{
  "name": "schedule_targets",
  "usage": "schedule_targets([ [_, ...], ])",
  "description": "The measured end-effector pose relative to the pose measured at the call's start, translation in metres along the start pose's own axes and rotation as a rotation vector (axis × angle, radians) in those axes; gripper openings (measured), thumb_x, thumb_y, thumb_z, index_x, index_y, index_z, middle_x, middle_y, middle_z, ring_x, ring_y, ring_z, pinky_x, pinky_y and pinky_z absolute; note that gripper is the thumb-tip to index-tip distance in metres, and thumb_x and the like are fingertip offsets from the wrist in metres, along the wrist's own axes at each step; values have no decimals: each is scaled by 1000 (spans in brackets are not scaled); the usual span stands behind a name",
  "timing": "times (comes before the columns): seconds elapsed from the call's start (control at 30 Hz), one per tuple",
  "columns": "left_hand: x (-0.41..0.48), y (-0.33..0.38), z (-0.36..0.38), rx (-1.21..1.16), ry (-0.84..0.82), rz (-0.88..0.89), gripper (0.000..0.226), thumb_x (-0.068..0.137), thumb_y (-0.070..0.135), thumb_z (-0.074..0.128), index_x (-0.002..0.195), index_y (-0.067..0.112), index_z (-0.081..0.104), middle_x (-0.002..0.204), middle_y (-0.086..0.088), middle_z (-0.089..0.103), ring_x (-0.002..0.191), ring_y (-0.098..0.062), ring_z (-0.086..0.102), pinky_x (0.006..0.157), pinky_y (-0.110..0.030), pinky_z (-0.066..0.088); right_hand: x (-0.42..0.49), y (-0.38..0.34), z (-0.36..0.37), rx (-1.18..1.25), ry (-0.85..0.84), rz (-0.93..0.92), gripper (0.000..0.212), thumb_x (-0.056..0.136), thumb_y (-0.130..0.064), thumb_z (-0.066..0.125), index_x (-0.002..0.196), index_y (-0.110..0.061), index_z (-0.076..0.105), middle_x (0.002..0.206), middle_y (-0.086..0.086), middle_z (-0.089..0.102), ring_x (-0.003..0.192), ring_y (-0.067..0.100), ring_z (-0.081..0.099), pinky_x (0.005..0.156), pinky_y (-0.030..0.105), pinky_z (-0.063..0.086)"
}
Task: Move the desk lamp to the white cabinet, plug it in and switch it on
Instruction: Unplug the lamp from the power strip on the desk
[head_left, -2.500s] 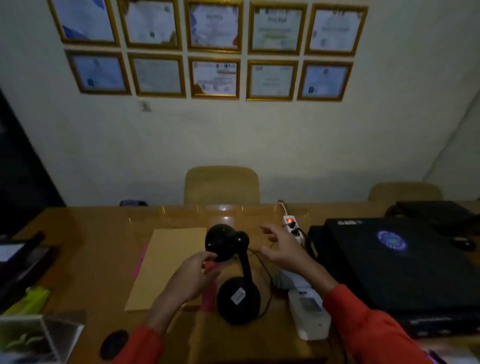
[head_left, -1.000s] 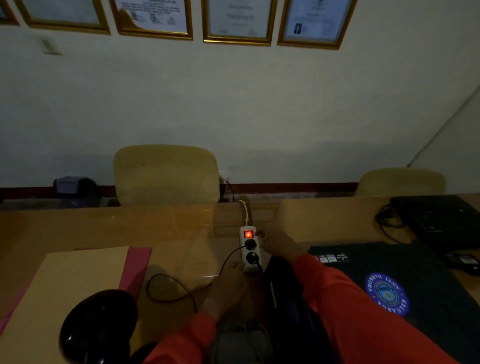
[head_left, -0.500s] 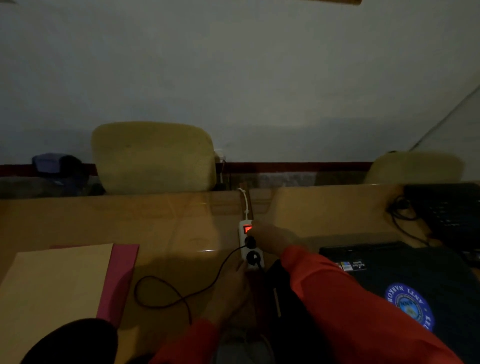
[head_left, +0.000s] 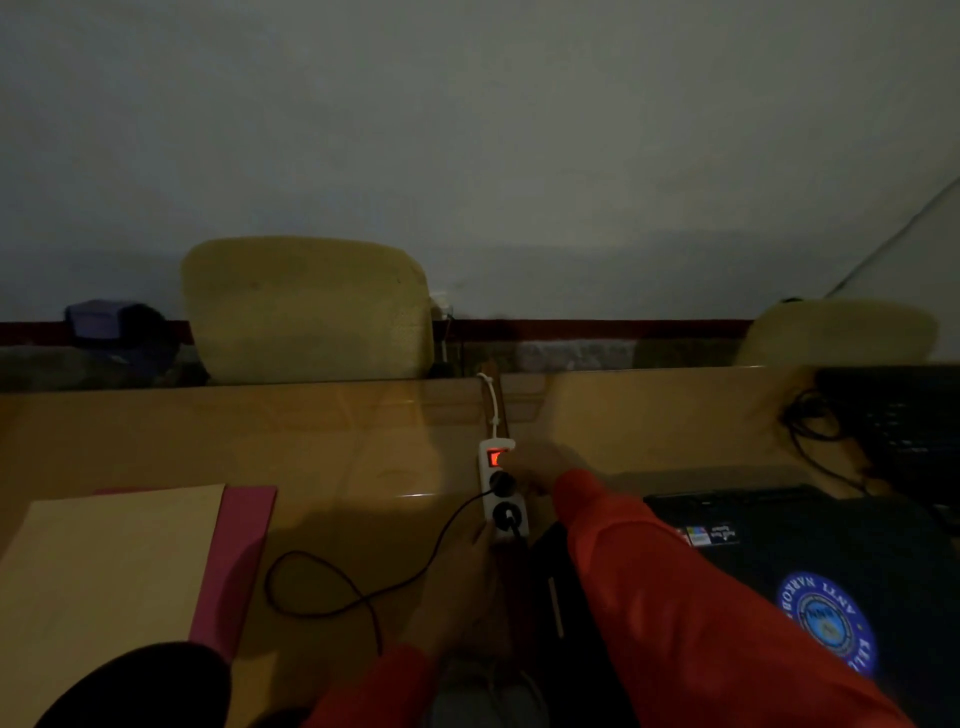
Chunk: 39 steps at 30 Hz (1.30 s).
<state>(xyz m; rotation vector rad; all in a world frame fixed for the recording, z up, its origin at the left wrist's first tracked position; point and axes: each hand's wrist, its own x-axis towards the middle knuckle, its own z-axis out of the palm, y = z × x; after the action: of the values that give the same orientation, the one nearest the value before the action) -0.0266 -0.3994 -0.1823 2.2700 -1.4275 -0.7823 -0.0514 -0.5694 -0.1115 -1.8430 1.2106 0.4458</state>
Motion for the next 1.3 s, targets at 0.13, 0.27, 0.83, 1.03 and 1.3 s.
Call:
schedule_targets([
  [0.13,3,4,1,21,-36,-52,64,90,15,45,148,19,18,147,-11,40,119,-30,52,92,-35,44,5,1,8,112,-30,122,29,94,-12,52,120,1,57,70,7,50,53,15,47,36,20,41],
  [0.27,4,4,1,30,-62,-52,62,91,16,43,148,20,19,146,-11,40,118,-30,53,92,-36,45,6,-2,8,76,-45,131,33,96,-14,50,123,4,55,108,19,64,54,14,46,38,20,40],
  [0.83,-28,22,-35,18,109,51,36,91,20,43,126,19,51,137,-5,49,122,-22,49,96,-29,44,-34,-16,-5,358,30,-141,30,97,-33,50,99,-5,61,82,6,70,61,11,64,59,24,51],
  [1.03,-103,58,-103,-39,463,256,25,77,13,60,102,8,64,98,-13,72,98,-15,58,79,-21,44,-106,-30,14,499,89,-462,16,97,-27,52,83,-25,60,80,-2,70,66,7,68,64,21,54],
  [1.3,-240,61,-163,-273,618,231,32,89,21,61,120,28,57,108,19,57,97,10,53,80,5,36,-217,-41,52,621,219,-717,7,92,-15,59,93,-18,64,83,1,70,77,15,69,73,27,59],
])
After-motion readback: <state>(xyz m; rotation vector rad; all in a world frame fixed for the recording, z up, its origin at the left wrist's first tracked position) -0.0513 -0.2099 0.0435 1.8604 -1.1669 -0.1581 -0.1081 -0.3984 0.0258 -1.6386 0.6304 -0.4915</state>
